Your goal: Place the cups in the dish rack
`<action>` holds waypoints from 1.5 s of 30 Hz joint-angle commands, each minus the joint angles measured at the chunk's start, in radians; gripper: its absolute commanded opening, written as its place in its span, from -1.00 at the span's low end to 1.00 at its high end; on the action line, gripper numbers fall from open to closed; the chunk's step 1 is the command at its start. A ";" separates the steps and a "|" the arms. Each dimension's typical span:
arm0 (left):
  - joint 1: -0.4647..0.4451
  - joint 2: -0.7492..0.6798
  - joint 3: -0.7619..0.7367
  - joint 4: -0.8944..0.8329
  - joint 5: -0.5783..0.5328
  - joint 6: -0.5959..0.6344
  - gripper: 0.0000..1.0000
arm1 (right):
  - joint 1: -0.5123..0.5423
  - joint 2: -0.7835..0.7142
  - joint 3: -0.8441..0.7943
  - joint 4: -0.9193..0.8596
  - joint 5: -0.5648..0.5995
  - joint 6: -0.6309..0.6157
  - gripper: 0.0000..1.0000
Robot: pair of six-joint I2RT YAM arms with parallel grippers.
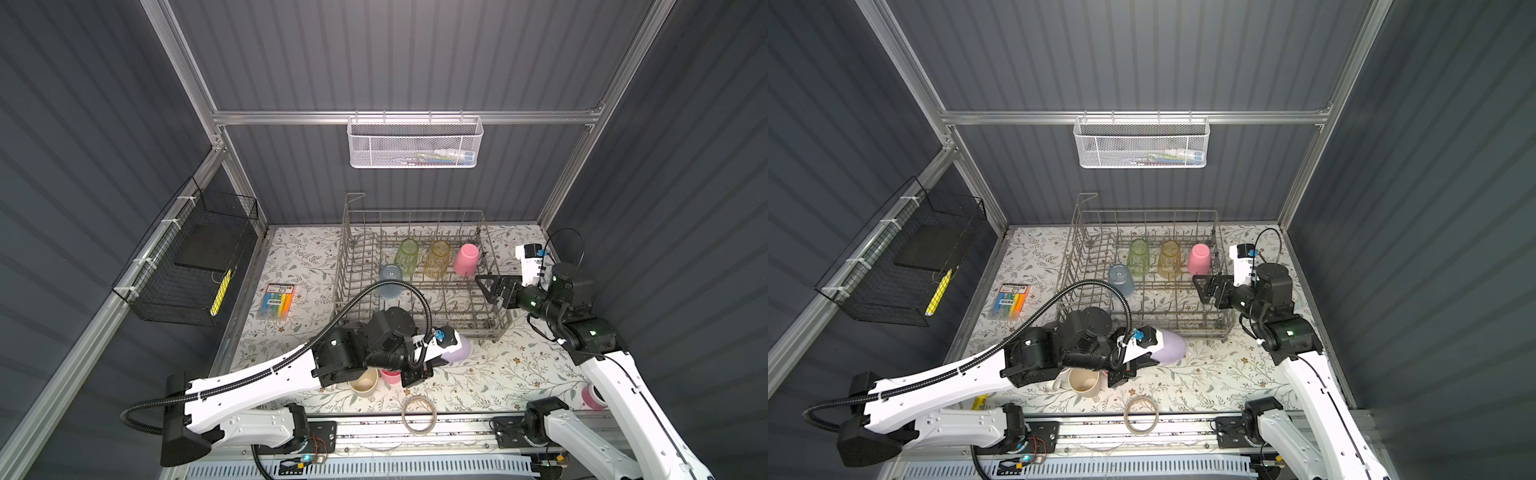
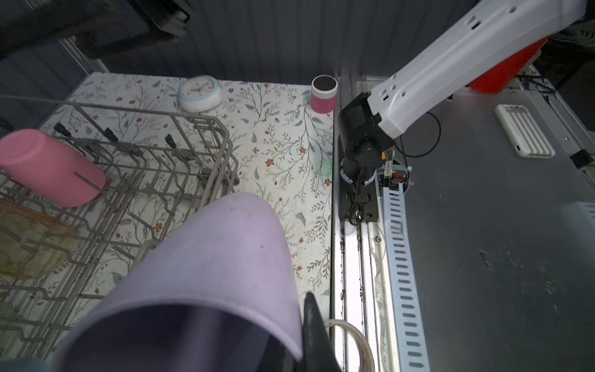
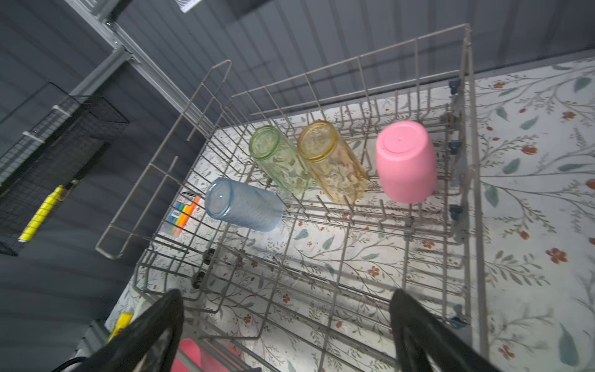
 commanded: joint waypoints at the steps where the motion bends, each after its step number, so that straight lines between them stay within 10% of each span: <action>1: 0.074 -0.028 -0.039 0.124 0.103 -0.027 -1.00 | -0.002 -0.025 0.028 0.083 -0.130 0.049 0.98; 19: 0.351 0.050 -0.109 0.626 0.614 -0.286 -1.00 | -0.004 -0.026 -0.036 0.303 -0.380 0.172 0.98; 45: 0.521 0.325 -0.126 1.347 0.850 -0.791 -1.00 | 0.011 0.052 -0.072 0.418 -0.619 0.253 0.98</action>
